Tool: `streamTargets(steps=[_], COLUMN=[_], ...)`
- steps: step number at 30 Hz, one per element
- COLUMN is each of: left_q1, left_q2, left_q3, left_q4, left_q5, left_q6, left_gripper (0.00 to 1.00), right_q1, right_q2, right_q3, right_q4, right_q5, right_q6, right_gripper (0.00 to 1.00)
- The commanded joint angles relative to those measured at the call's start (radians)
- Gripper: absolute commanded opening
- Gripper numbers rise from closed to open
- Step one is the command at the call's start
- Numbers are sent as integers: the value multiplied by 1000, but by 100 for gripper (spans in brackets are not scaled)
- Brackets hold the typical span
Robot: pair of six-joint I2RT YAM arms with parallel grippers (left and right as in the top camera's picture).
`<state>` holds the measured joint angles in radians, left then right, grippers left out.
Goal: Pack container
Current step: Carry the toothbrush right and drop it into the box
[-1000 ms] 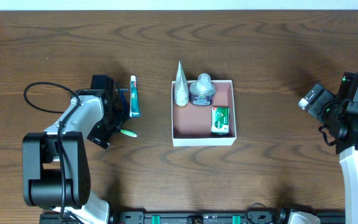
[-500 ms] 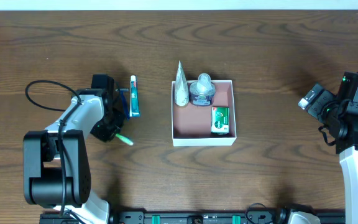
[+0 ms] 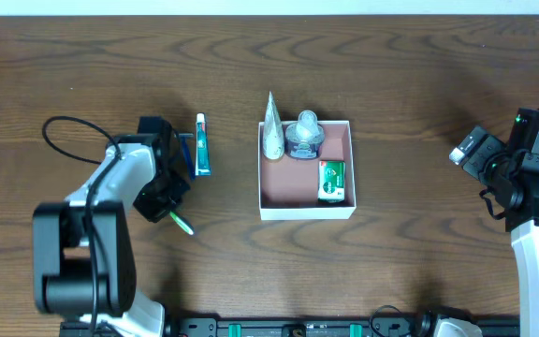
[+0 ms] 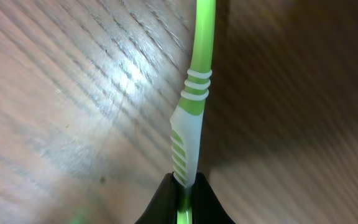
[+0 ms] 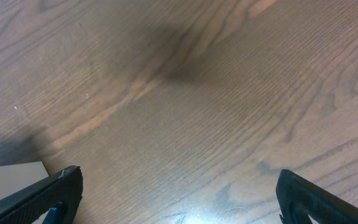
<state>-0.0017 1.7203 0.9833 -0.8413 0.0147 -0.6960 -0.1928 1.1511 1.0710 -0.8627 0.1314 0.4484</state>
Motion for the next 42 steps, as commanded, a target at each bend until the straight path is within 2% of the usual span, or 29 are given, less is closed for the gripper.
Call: streamTargets(steps=[1, 8, 11, 15, 23, 26, 30, 36, 42], left_q1=[0, -24, -94, -254, -563, -637, -693, -752, -772], left_q2=[-132, -423, -542, -651, -658, -592, -488, -325, -227], left_q3=[47, 104, 104, 104, 95, 92, 92, 92, 92], left_q4=[-14, 32, 104, 173, 195, 196, 198, 253, 291], left_q5=[42, 253, 355, 414, 412, 346, 232, 57, 40], left_q6=[168, 428, 599, 824, 1330, 1450, 1512, 1528, 1559], left_gripper=[6, 6, 6, 6, 6, 6, 6, 6, 6], right_q1=[-6, -6, -6, -6, -6, -6, -6, -6, -6], right_q2=[-1, -1, -1, -1, -1, -1, -1, -1, -1], right_q3=[13, 13, 13, 12, 13, 13, 13, 13, 13], right_q4=[1, 0, -2, -2, -2, -2, -2, -2, -2], right_q5=[15, 15, 15, 15, 15, 15, 15, 15, 15], right_q6=[15, 15, 15, 15, 15, 15, 15, 15, 15], right_gripper=[99, 99, 99, 99, 99, 99, 99, 99, 99])
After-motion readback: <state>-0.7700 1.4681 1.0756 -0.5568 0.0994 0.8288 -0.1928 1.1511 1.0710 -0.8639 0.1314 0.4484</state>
